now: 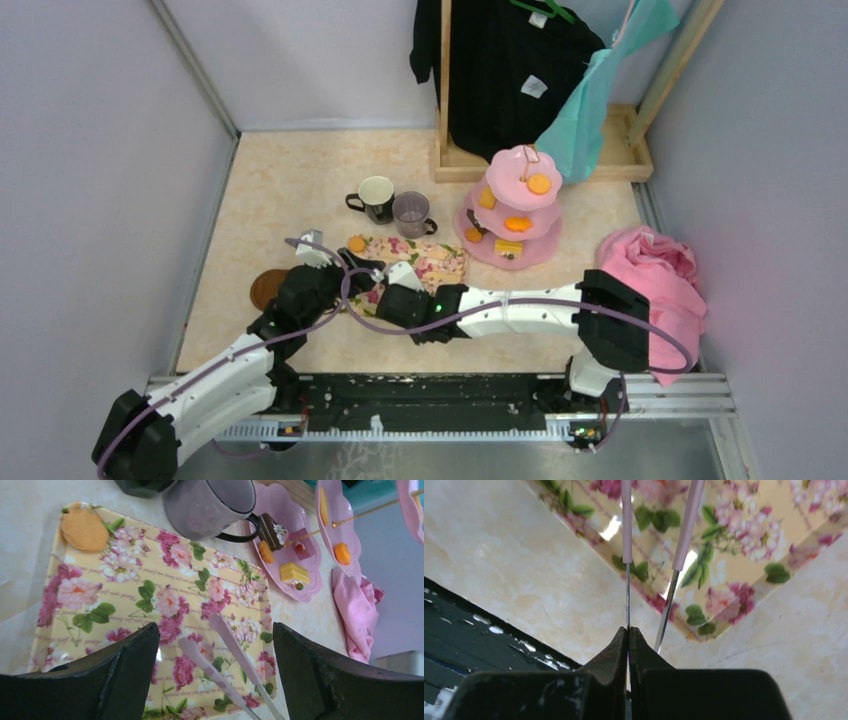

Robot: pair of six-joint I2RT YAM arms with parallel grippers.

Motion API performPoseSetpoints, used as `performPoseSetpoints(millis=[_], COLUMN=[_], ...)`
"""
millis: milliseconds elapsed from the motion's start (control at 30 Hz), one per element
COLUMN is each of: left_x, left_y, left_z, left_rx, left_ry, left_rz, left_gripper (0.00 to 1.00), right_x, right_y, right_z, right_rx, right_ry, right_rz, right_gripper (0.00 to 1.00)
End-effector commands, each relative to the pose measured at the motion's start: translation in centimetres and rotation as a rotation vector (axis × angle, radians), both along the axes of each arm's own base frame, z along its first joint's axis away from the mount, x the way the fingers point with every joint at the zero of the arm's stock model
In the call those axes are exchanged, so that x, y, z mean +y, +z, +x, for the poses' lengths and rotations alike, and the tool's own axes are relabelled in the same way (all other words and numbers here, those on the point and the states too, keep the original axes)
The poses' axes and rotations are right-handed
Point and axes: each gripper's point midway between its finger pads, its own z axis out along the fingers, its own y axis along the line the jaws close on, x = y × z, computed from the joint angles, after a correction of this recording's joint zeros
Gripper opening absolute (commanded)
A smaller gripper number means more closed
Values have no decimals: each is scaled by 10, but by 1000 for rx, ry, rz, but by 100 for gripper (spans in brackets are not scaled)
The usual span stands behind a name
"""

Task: Serve the afternoon tea
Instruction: Place the clamp on the tray.

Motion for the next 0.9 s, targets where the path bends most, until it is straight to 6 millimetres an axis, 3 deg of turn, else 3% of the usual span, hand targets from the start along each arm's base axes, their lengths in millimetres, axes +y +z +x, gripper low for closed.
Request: performPoseSetpoints(millis=[0,300,867], left_x=[19,22,28], left_y=[-11,-21,-38], left_z=[3,5,7], left_rx=[34,68,102], left_ry=[121,151,193], left_rz=[-13,-8,19], left_gripper=[89,88,84], right_x=[52,84,75], right_y=[39,18,-15], right_z=[30,74,124], right_rx=[-69,-95,-140], right_ry=[178,285,301], right_rz=[129,35,53], right_gripper=[0,0,0])
